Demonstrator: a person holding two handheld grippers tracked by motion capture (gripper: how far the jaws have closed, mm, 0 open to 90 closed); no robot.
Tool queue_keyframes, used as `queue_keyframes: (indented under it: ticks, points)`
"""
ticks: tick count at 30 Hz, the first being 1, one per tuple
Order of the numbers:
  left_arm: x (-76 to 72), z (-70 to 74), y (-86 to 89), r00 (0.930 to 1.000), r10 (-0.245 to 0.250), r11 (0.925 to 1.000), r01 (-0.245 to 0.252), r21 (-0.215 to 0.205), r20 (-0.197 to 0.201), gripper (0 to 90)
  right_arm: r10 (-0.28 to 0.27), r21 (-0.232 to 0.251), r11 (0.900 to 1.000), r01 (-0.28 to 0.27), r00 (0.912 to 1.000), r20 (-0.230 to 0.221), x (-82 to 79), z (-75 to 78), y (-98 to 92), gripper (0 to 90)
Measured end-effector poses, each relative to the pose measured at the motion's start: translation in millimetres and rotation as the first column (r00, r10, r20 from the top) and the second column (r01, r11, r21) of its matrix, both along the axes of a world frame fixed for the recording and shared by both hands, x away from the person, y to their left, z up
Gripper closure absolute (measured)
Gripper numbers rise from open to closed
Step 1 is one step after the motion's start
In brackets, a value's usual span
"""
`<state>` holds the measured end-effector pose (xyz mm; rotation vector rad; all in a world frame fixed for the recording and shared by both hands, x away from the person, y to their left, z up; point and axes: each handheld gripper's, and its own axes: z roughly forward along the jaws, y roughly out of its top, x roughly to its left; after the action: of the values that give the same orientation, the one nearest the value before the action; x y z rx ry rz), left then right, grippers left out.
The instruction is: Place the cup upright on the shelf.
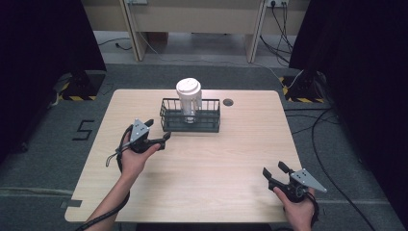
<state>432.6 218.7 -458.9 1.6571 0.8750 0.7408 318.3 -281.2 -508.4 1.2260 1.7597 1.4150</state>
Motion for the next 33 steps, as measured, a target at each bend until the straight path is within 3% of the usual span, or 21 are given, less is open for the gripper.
queue_keyframes:
  ticks: [21, 33]
  points:
    - [-32.5, -11.0, 26.3, 0.9997, 0.019, 0.9997, -0.019, -0.016, -0.013, 14.7, -0.003, -0.001, 1.0, 0.003, 1.0, 0.005, 0.4, 0.4, -0.8, 28.7]
    - [-53.7, -12.1, 45.1, 0.9991, 0.038, 0.9977, -0.039, -0.055, -0.016, 14.7, 0.001, -0.002, 1.0, -0.001, 1.0, 0.003, 1.3, 0.1, 0.9, 28.7]
